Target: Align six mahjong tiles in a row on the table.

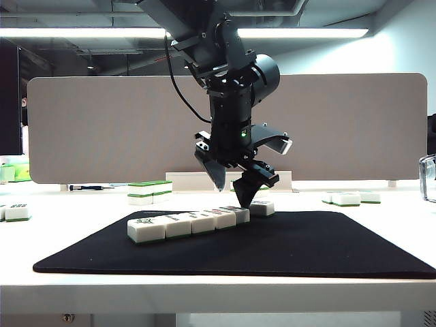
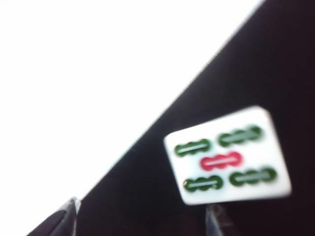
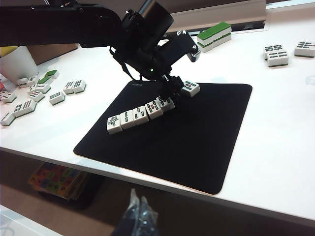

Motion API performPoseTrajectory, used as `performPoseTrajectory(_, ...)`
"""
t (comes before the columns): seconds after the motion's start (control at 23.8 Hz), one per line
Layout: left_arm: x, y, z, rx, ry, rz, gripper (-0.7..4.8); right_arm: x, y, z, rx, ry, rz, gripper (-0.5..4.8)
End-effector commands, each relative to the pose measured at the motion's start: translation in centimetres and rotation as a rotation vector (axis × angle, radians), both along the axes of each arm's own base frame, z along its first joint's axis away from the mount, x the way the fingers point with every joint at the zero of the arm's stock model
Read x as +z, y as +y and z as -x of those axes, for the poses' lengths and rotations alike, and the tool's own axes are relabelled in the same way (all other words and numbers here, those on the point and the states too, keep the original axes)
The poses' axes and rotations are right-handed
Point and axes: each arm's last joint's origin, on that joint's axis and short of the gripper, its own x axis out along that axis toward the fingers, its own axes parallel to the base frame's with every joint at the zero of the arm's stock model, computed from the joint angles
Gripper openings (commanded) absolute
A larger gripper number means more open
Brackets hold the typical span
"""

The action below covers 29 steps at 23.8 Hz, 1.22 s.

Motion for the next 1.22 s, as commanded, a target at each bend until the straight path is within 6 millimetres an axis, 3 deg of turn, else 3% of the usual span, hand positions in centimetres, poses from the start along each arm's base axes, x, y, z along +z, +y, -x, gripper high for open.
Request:
performPoseTrajectory(0.04, 0.7, -0.1, -0.1, 0.045, -0.038, 0.043, 3.36, 0.1, 0.0, 0.3, 0.000, -0.034, 0.003, -0.01)
performPoseTrajectory(0.29, 2.8, -0.3, 0.8, 0.121, -0.043, 0.160, 3.36, 0.1, 0.0, 0.3, -0.001, -0.034, 0.003, -0.01)
performPoseTrajectory(0.46, 3.9, -1.0, 1.6, 0.024, 0.031, 0.273, 3.36, 0.1, 0.0, 0.3, 0.000, -0.034, 0.003, -0.01)
performPoseTrajectory(0.63, 3.5, -1.3, 1.7, -0.072, 0.145, 0.373, 3.36, 0.1, 0.0, 0.3, 0.000, -0.033, 0.003, -0.01)
performPoseTrajectory(0.8, 3.0, -1.0, 1.1, -0.070, 0.148, 0.372, 3.42, 0.1, 0.0, 0.3, 0.000, -0.033, 0.003, -0.01)
performPoseTrajectory(1.22, 2.0, 1.4, -1.0, -0.052, 0.207, 0.409, 3.42, 0.1, 0.0, 0.3, 0.000, -0.034, 0.003, -0.01)
